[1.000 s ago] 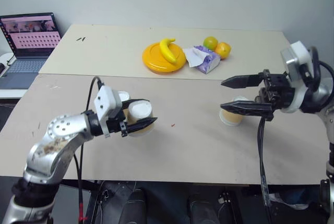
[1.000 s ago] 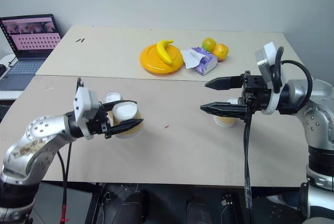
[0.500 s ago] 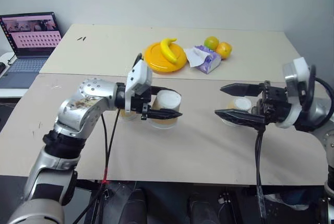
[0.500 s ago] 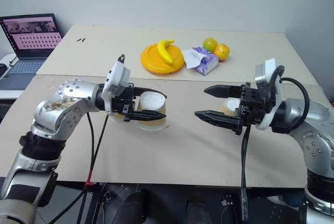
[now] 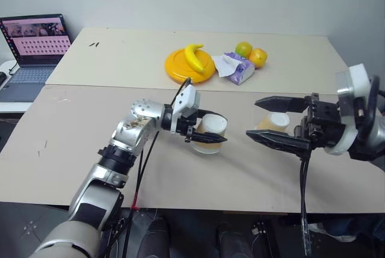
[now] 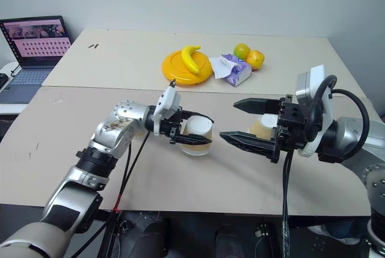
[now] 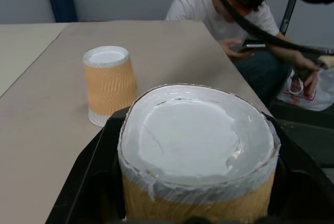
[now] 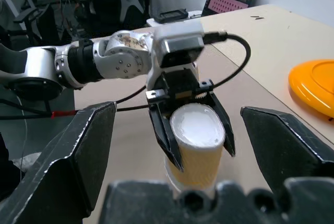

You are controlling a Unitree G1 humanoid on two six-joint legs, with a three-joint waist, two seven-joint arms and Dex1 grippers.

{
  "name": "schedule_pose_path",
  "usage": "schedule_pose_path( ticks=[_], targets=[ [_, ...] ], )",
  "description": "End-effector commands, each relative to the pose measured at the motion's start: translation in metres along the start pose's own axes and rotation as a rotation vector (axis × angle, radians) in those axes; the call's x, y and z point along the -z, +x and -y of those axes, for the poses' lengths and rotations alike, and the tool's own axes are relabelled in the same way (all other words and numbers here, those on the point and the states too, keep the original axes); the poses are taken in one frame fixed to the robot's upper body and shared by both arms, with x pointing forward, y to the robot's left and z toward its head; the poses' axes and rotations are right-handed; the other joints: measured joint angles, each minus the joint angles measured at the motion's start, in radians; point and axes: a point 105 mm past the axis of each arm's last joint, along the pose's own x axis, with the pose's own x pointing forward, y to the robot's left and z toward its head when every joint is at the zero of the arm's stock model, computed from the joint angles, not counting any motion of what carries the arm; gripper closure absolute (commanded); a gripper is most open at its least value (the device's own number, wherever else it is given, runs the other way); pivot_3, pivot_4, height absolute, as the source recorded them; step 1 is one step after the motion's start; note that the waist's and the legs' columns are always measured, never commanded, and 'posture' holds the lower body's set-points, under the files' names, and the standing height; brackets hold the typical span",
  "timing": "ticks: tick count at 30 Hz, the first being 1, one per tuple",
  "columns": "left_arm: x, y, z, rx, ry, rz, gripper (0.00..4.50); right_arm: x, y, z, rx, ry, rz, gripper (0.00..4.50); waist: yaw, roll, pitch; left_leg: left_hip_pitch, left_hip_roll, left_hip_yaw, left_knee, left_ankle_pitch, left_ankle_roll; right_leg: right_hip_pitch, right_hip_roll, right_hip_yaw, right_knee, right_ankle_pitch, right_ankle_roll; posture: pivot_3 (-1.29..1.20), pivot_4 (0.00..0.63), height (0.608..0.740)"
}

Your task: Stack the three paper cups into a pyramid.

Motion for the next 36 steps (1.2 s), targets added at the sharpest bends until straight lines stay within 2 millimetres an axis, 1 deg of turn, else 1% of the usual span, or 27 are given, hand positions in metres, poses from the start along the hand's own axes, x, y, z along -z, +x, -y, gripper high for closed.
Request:
schedule_pose_path(
  ticks=[1, 5, 10, 16, 23, 26, 30, 32, 33, 35, 36],
  targets=[
    [0.0, 0.004, -0.005, -0.034, 0.053, -0.002, 1.89, -0.016, -0.002, -0.003, 0.019, -0.054, 0.014, 0.0, 0.0, 0.0, 0.0, 0.0, 0.0, 0.0, 0.0, 0.0, 0.0, 0.0, 0.0, 0.0, 0.0, 0.0, 0.0, 0.0, 0.15, 0.732],
    [0.009, 0.012, -0.019, -0.135, 0.118, 0.0, 1.89, -0.02, -0.002, -0.004, 0.014, -0.058, -0.008, 0.0, 0.001, 0.0, 0.0, 0.0, 0.0, 0.0, 0.0, 0.0, 0.0, 0.0, 0.0, 0.0, 0.0, 0.0, 0.0, 0.0, 0.15, 0.732],
    [0.014, 0.02, -0.029, -0.205, 0.088, 0.047, 1.89, -0.018, -0.007, -0.008, -0.01, -0.055, -0.067, 0.0, 0.001, 0.0, 0.0, 0.0, 0.0, 0.0, 0.0, 0.0, 0.0, 0.0, 0.0, 0.0, 0.0, 0.0, 0.0, 0.0, 0.15, 0.732],
    [0.015, 0.03, -0.03, -0.21, 0.076, 0.074, 1.89, -0.011, -0.012, -0.012, -0.022, -0.047, -0.148, 0.0, 0.001, 0.0, 0.0, -0.001, 0.0, 0.0, 0.0, 0.0, 0.0, 0.0, 0.0, 0.0, 0.0, 0.0, 0.0, 0.0, 0.15, 0.732],
    [0.019, 0.036, -0.024, -0.189, 0.056, 0.09, 1.89, 0.001, -0.028, 0.0, 0.039, -0.048, -0.262, 0.0, 0.0, 0.0, 0.0, -0.001, -0.001, 0.0, 0.0, 0.0, 0.0, 0.0, 0.0, 0.0, 0.0, 0.0, 0.0, 0.0, 0.15, 0.732],
    [0.023, 0.036, -0.023, -0.189, 0.048, 0.082, 1.89, 0.002, -0.032, 0.004, 0.054, -0.058, -0.286, 0.0, 0.0, 0.0, 0.0, 0.0, 0.0, 0.0, 0.0, 0.0, 0.0, 0.0, 0.0, 0.0, 0.0, 0.0, 0.0, 0.0, 0.15, 0.732],
    [0.031, 0.034, -0.021, -0.204, 0.026, 0.074, 1.89, 0.0, -0.036, 0.007, 0.066, -0.076, -0.298, 0.0, -0.001, 0.001, 0.0, 0.0, 0.0, 0.0, 0.0, 0.0, 0.0, 0.0, 0.0, 0.0, 0.0, 0.0, 0.0, 0.0, 0.15, 0.732],
    [0.033, 0.034, -0.02, -0.208, 0.002, 0.084, 1.04, -0.003, -0.036, 0.009, 0.071, -0.088, -0.297, 0.0, 0.0, 0.001, 0.0, 0.0, 0.0, 0.0, 0.0, 0.0, 0.0, 0.0, 0.0, 0.0, 0.0, 0.0, 0.0, 0.0, 0.15, 0.732],
    [0.033, 0.035, -0.019, -0.205, -0.011, 0.094, 0.8, -0.004, -0.035, 0.009, 0.072, -0.092, -0.297, 0.0, 0.0, 0.001, 0.0, 0.0, 0.0, 0.0, 0.0, 0.0, 0.0, 0.0, 0.0, 0.0, 0.0, 0.0, 0.0, 0.0, 0.15, 0.732],
    [0.032, 0.036, -0.016, -0.192, -0.025, 0.108, 0.09, -0.004, -0.035, 0.01, 0.074, -0.095, -0.298, 0.0, 0.0, 0.001, 0.0, 0.0, 0.0, 0.0, 0.0, 0.0, 0.0, 0.0, 0.0, 0.0, 0.0, 0.0, 0.0, 0.0, 0.15, 0.732],
    [0.031, 0.037, -0.015, -0.184, -0.029, 0.114, 0.04, -0.005, -0.035, 0.01, 0.074, -0.096, -0.299, 0.0, 0.0, 0.001, 0.0, 0.0, 0.0, 0.0, 0.0, 0.0, 0.0, 0.0, 0.0, 0.0, 0.0, 0.0, 0.0, 0.0, 0.15, 0.732]
  ],
)
